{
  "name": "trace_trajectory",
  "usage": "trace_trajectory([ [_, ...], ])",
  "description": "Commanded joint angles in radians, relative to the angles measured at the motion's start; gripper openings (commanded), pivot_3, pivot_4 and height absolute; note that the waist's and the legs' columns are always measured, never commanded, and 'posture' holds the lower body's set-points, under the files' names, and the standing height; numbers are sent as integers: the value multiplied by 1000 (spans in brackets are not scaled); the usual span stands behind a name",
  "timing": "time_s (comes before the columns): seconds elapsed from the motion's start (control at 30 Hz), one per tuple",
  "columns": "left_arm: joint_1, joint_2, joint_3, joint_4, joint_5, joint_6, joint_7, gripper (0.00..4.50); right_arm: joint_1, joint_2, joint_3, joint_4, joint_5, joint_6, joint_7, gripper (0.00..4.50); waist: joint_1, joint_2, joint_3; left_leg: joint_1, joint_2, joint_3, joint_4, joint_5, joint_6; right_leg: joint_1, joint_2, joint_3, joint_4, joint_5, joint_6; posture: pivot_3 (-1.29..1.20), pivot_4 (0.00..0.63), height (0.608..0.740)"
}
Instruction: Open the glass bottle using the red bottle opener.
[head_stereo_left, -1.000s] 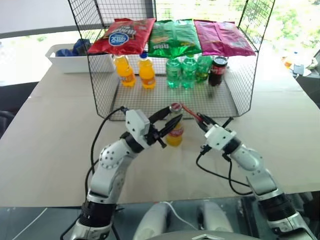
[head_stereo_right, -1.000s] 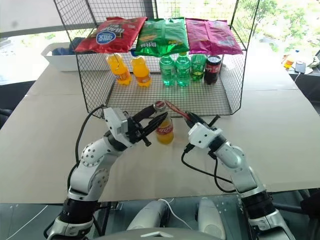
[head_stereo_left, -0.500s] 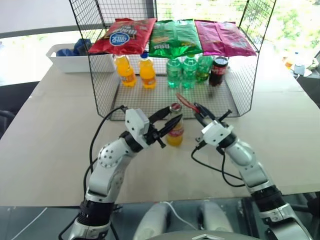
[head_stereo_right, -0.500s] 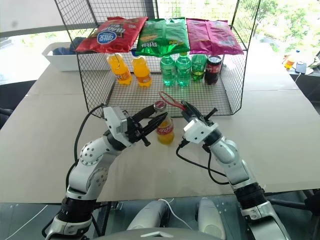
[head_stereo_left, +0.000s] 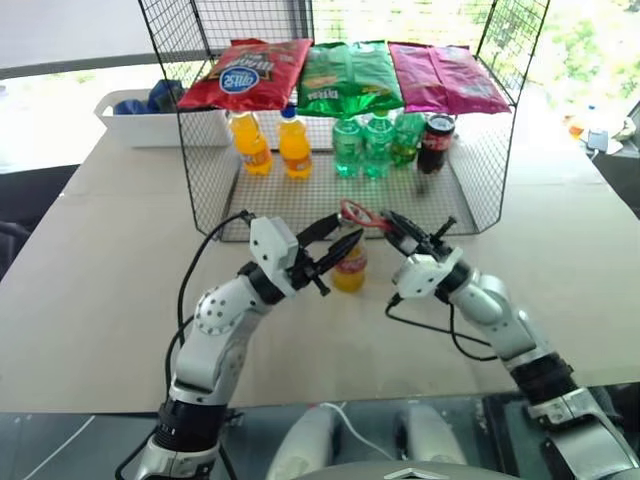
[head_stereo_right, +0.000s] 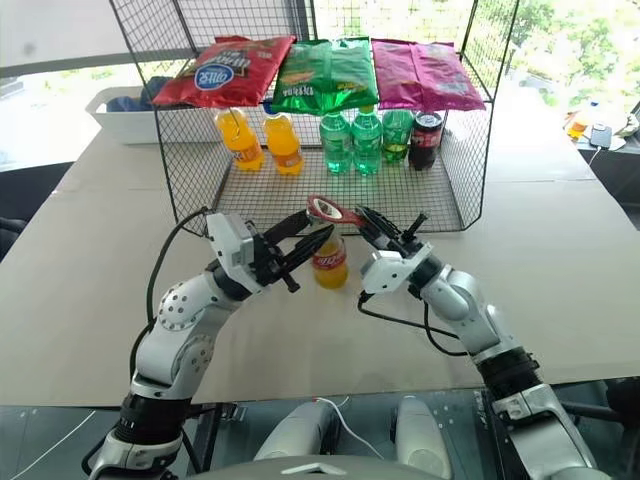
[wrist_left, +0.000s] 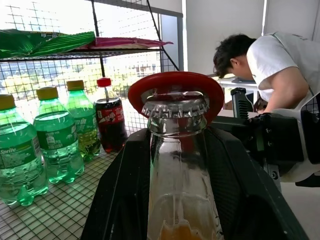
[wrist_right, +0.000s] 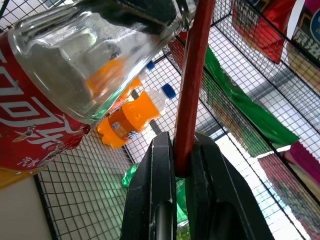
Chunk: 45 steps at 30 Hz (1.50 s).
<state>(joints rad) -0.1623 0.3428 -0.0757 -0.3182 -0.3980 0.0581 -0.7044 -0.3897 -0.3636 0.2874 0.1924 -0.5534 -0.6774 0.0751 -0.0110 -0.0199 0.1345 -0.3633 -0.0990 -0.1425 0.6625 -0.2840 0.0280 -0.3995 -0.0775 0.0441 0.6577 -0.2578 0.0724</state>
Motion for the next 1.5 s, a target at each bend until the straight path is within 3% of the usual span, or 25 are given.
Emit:
trace_trajectory([
  [0.03, -2, 2, -18, 19, 9, 14, -12, 1484, -34, 5, 58, 92, -116, -50, -88, 0, -1, 0, 0, 3, 0, 0, -1, 0, 0, 3, 0, 0, -1, 0, 0, 0, 150, 740],
  [0.27, -12, -2, -18, 28, 13, 13, -11, 1484, -82, 31, 90, 175, -149, -94, -177, 0, -3, 0, 0, 5, 1, 0, -2, 0, -1, 3, 1, 1, 0, 0, 0, 0, 150, 740],
  [0.53, -13, -7, -21, 29, 17, 12, -8, 1484, -106, -30, 103, 155, -168, -137, -168, 0, -2, 0, 0, 5, 1, 1, -3, 0, -1, 3, 1, 1, 0, 0, 0, 0, 150, 740],
  [0.8, -21, -26, -26, 54, 25, 4, -11, 1484, -224, -217, 59, 103, -154, -233, -98, 0, -1, 1, 0, 4, 1, 1, -4, 0, -1, 4, 0, 1, -2, 0, 0, 0, 150, 740],
  [1.0, -20, -33, -31, 61, 27, -1, -10, 1484, -306, -284, 19, 128, -138, -250, -90, 0, 2, 2, 2, 2, 1, 0, -5, 0, 0, 3, 0, 0, -4, 0, 0, 0, 150, 740],
  [1.5, -14, -30, -30, 63, 27, -2, -8, 1484, -544, -295, -60, 84, -65, -213, -38, 0, 0, 5, 5, 1, 2, -1, -12, 0, -1, 2, 1, -1, -13, 0, 0, 0, 150, 740],
])
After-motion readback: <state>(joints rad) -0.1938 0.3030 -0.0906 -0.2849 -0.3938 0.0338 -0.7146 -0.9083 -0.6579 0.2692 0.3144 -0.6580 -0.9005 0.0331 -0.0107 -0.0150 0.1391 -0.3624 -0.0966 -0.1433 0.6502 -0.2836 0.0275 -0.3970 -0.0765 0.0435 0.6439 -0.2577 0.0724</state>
